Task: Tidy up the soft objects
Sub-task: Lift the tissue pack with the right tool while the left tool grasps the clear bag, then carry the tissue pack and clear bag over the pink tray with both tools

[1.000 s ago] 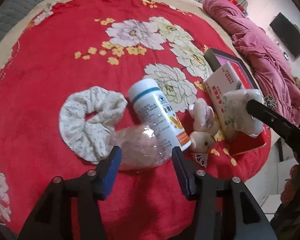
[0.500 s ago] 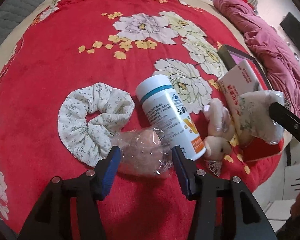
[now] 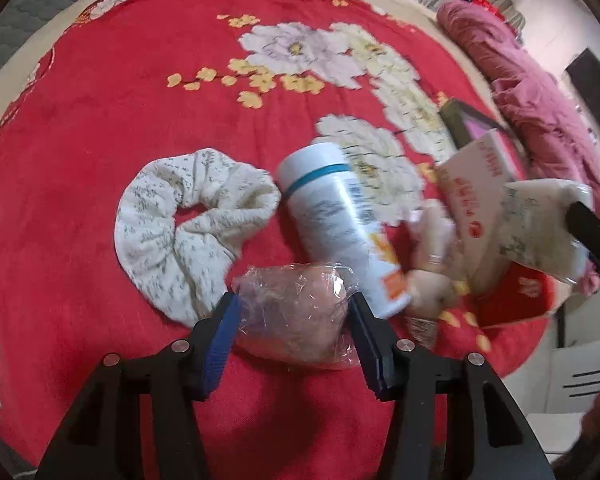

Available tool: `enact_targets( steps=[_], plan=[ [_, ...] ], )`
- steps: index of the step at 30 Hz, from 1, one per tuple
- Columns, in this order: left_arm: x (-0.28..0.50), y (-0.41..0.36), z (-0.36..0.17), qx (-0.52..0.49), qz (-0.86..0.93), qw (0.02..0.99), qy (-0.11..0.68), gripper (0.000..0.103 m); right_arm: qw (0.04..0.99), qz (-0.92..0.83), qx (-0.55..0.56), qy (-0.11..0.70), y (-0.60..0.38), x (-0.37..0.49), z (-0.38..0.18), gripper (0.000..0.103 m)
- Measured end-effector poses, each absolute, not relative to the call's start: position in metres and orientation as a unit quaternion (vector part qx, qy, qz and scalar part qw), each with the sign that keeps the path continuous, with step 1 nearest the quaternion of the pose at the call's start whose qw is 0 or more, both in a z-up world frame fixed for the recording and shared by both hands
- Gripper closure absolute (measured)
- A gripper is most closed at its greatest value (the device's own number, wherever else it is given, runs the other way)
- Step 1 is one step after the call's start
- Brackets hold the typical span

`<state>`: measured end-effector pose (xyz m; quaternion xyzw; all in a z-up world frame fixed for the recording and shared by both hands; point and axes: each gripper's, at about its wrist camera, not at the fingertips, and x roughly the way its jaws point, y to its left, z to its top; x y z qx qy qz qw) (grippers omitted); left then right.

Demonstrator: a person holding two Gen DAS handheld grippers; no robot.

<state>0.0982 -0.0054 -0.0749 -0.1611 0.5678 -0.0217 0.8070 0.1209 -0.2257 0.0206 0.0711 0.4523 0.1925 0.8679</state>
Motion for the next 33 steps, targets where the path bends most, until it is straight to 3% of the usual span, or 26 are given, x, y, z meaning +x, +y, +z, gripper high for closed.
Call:
enact_targets(
  steps=[18,33],
  plan=[
    [0.088,-0.071,0.049,-0.115,-0.096,0.864,0.48,0.046,0.905,0.175,0.105,0.374,-0.28,0.095,0.087,0.081],
    [0.124,-0.193,0.078,-0.051,-0.189,0.864,0.464,0.046,0.925,0.068,0.155,0.34,-0.4,0.085,0.098,0.081]
  ],
)
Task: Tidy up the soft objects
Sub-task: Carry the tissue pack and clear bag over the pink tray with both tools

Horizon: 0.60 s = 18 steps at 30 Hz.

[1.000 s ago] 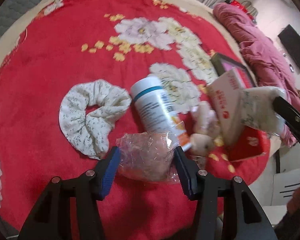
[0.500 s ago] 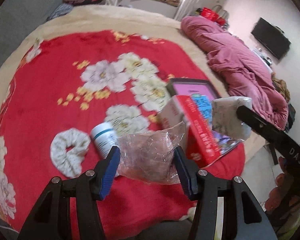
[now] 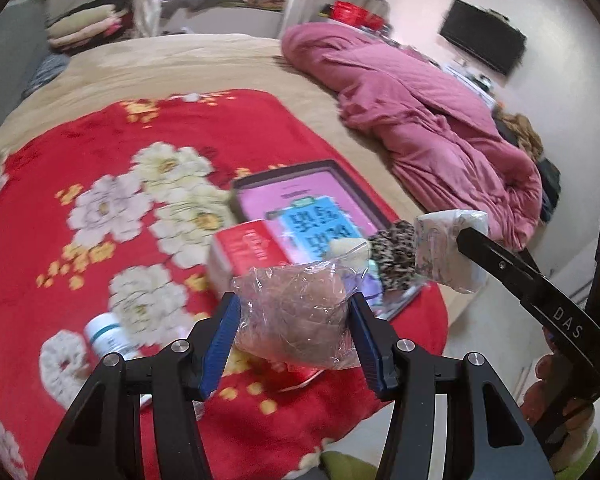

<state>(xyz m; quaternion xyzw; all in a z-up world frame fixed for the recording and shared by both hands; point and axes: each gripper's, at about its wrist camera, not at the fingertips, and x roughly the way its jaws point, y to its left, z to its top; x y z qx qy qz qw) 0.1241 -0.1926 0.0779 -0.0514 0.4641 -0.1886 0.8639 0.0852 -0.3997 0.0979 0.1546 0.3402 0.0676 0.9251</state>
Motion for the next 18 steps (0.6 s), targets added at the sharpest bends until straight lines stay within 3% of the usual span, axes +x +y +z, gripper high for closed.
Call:
enact_targets(
  steps=[18],
  plan=[
    [0.173,-0.284,0.02,-0.007,-0.217,0.833,0.509,0.046,0.91,0.035,0.194,0.366,-0.456,0.098,0.055,0.081]
  ],
)
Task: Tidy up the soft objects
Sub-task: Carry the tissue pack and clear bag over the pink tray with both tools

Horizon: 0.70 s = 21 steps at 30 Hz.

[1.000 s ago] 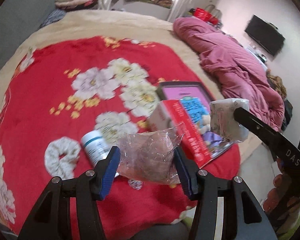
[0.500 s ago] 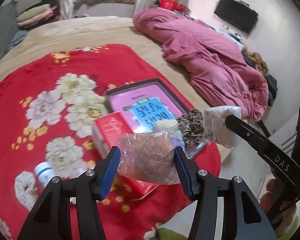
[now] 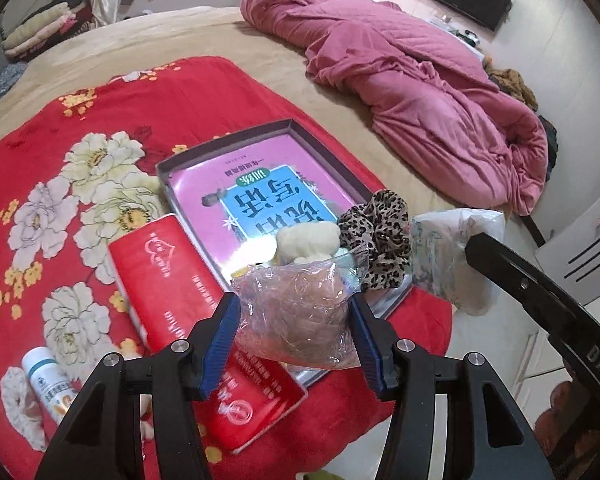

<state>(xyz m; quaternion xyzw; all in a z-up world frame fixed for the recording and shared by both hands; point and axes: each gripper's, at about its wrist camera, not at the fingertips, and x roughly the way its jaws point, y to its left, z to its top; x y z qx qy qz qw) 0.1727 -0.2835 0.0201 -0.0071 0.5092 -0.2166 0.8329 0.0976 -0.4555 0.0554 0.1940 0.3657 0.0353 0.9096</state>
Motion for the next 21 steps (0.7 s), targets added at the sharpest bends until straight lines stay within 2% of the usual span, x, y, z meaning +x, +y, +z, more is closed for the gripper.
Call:
enact_targets(
  steps=[21],
  plan=[
    [0.21,-0.318,-0.039,0.018,-0.192,0.816,0.545,0.046,0.884,0.034,0.222,0.411,-0.467,0.118,0.007,0.081]
  ],
)
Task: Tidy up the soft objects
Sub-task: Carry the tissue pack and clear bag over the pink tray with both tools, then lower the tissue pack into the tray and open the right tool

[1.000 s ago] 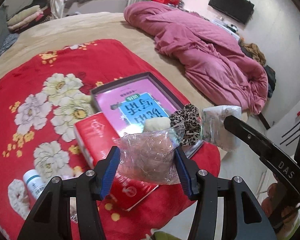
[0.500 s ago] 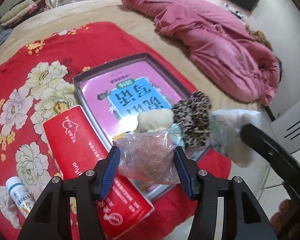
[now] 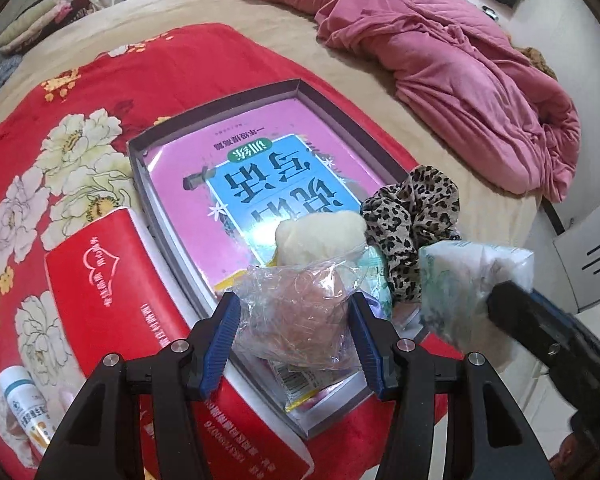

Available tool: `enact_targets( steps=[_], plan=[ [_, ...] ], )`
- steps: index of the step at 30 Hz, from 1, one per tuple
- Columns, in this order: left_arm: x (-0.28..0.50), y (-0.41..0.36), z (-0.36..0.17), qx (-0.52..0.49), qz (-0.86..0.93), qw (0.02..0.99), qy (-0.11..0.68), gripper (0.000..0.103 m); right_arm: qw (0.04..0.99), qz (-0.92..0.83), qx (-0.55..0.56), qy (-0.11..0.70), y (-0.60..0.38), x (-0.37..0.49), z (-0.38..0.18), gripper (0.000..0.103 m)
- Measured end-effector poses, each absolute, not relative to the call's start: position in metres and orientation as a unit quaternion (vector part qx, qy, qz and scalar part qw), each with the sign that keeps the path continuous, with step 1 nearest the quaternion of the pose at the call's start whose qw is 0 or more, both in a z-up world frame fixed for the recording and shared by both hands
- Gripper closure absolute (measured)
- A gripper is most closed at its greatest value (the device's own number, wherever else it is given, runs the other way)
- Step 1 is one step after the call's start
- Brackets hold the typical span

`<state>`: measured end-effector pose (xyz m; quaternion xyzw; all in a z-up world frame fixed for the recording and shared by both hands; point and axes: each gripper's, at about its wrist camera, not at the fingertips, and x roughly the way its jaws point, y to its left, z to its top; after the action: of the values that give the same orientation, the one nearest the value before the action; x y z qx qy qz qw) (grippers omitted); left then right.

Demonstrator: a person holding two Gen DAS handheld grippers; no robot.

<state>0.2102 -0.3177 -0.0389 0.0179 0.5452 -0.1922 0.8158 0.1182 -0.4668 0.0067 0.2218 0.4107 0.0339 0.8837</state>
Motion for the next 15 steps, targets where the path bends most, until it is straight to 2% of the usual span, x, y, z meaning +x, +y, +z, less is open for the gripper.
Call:
enact_targets(
  steps=[15],
  plan=[
    [0.227,-0.321,-0.05,0.014,-0.195,0.815,0.546,0.046,0.868,-0.009,0.218,0.445,-0.471,0.135,-0.031,0.081]
  ],
)
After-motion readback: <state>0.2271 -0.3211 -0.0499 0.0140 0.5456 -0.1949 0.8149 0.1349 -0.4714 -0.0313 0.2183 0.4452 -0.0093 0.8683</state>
